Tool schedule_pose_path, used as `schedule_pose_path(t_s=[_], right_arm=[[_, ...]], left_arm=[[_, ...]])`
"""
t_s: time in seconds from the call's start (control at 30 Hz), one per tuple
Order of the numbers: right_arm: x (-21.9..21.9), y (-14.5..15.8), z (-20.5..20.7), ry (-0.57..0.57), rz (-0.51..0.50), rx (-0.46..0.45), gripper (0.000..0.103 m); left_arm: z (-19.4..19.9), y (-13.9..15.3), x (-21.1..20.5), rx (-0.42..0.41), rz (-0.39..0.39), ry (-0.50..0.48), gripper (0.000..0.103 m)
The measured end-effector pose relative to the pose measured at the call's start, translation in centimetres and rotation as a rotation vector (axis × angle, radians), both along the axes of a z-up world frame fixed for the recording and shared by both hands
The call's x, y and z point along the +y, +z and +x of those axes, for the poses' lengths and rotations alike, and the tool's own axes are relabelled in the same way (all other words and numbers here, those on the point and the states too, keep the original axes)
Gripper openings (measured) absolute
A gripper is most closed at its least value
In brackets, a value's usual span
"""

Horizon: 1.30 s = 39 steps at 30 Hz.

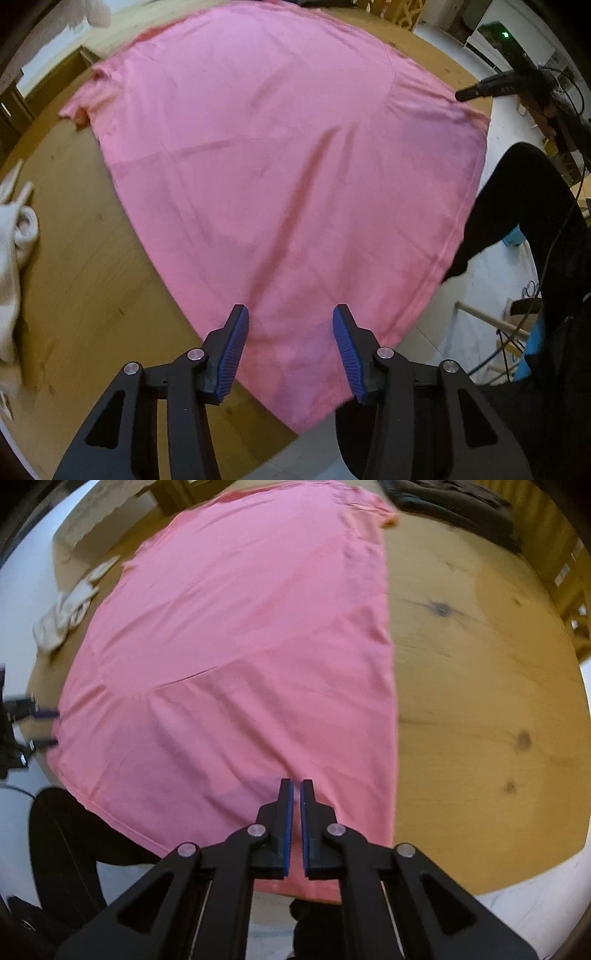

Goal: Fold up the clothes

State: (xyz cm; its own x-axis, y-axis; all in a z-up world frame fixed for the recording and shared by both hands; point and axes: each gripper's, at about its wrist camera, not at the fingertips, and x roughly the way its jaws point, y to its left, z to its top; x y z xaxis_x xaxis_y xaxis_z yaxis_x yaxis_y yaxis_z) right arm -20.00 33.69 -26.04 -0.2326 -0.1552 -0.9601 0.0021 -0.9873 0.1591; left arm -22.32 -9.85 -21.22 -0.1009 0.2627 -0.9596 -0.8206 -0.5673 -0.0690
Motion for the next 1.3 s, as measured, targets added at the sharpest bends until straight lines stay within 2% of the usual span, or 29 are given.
schedule_pose_path(t_s=[0.07, 0.17, 0.23, 0.33, 0.43, 0.5, 0.57, 0.63, 0.77, 0.87, 1.0, 1.1, 1.23, 1.3], right_arm=[[-0.2, -0.4, -0.3, 0.017, -0.007, -0.016, 0.004], [-0.1, -0.7, 0.0, 0.056, 0.040, -0.050, 0.005], [0.7, -0.9, 0.1, 0.067, 0.056, -0.108, 0.005], [2.3, 0.1, -0.9, 0.054, 0.030, -0.086, 0.005], [5.1, 3.0, -4.8, 0.009, 0.025, 0.069, 0.010], [7.6, 4.5, -7.8, -0.037, -0.018, 0.167, 0.033], [10.4, 5.1, -11.3, -0.103, -0.005, 0.238, 0.037], [12.4, 5.0, -14.4, -0.162, 0.024, 0.288, 0.037], [13.3, 2.9, -19.7, -0.244, 0.037, 0.293, 0.038], [13.6, 0.5, -25.1, -0.300, -0.019, 0.252, 0.038], [13.8, -0.2, -26.7, -0.305, -0.046, 0.209, 0.038], [14.5, -0.5, -27.3, -0.309, -0.095, 0.187, 0.038], [16.3, 0.6, -29.9, -0.321, -0.185, 0.245, 0.037], [16.6, 1.2, -32.1, -0.263, -0.190, 0.262, 0.036]], left_arm=[[-1.4, 0.4, 0.5, 0.025, 0.013, -0.007, 0.044], [-3.8, 1.0, 2.1, 0.067, 0.030, -0.019, 0.044], [-6.0, 1.4, 3.2, 0.090, 0.042, -0.015, 0.044], [-8.7, 1.5, 4.2, 0.116, 0.048, 0.009, 0.044], [-11.6, 1.6, 5.1, 0.130, 0.062, 0.029, 0.044], [-13.5, 1.9, 6.3, 0.140, 0.081, 0.036, 0.044], [-15.9, 2.8, 7.3, 0.151, 0.107, 0.039, 0.044], [-18.3, 3.5, 9.7, 0.169, 0.123, 0.011, 0.044], [-23.5, 4.6, 15.8, 0.209, 0.144, -0.058, 0.045], [-27.5, 4.7, 21.7, 0.201, 0.171, -0.103, 0.045], [-31.4, 4.2, 29.4, 0.157, 0.184, -0.154, 0.045], [-33.7, 3.7, 34.6, 0.163, 0.153, -0.216, 0.046], [-36.0, 2.0, 36.4, 0.136, 0.113, -0.213, 0.046], [-37.0, 1.1, 37.0, 0.121, 0.093, -0.206, 0.046]])
